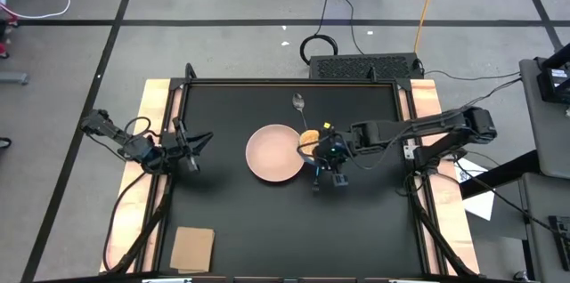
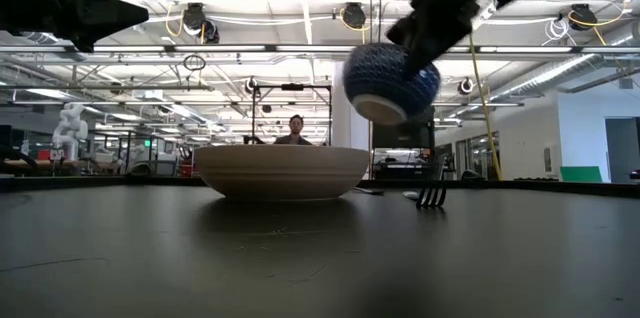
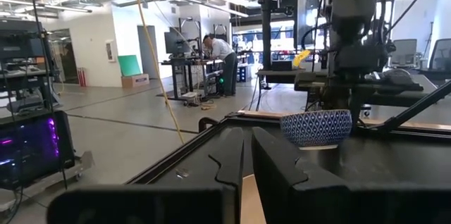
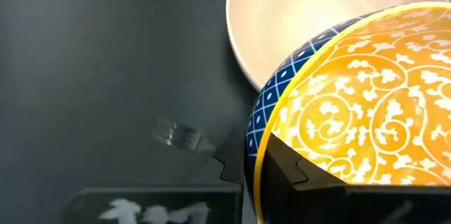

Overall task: Set table place
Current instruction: Put the yellow bowl on top of the white plate

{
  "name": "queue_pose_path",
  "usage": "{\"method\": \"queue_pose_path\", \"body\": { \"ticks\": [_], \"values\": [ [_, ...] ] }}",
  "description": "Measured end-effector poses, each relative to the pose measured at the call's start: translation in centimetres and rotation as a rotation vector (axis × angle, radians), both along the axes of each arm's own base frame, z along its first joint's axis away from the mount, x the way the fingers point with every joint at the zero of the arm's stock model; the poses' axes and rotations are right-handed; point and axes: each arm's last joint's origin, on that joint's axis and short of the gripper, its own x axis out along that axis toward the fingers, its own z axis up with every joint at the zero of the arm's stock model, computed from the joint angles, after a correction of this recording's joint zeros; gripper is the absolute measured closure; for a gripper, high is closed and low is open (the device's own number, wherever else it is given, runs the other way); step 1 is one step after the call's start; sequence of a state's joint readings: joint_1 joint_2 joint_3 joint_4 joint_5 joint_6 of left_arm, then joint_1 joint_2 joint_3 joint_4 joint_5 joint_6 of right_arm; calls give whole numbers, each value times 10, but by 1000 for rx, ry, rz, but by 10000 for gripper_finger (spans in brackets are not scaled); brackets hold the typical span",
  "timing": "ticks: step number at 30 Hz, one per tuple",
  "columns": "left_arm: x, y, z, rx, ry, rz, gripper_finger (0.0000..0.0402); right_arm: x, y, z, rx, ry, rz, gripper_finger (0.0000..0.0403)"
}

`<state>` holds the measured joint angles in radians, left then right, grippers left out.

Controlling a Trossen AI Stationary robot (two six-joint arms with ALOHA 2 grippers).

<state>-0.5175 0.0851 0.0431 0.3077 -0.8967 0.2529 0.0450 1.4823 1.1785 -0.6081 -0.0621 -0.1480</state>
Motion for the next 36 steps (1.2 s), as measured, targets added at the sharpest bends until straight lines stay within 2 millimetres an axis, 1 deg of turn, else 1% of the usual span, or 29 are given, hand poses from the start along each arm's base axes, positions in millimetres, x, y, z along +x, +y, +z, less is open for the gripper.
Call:
{"method": "queue_pose_path", "body": {
  "ticks": [6, 13, 17, 25, 31, 36],
  "values": [
    [0, 0, 0, -1, 0, 1, 364, 28, -2, 8, -12, 39, 55, 394],
    [0, 0, 0, -3, -1, 0, 364, 56, -14, 9, -46, 44, 83, 393],
    [0, 0, 0, -2, 0, 0, 364, 66, -22, 6, -20, 67, 102, 393],
    [0, 0, 0, -2, 0, 0, 364, 83, -36, -2, -48, 86, 120, 393],
    [0, 0, 0, 4, 3, 4, 364, 96, -38, -8, -78, 82, 172, 392],
    [0, 0, 0, 8, 7, 4, 364, 110, -38, -16, -93, 95, 205, 392]
  ]
}}
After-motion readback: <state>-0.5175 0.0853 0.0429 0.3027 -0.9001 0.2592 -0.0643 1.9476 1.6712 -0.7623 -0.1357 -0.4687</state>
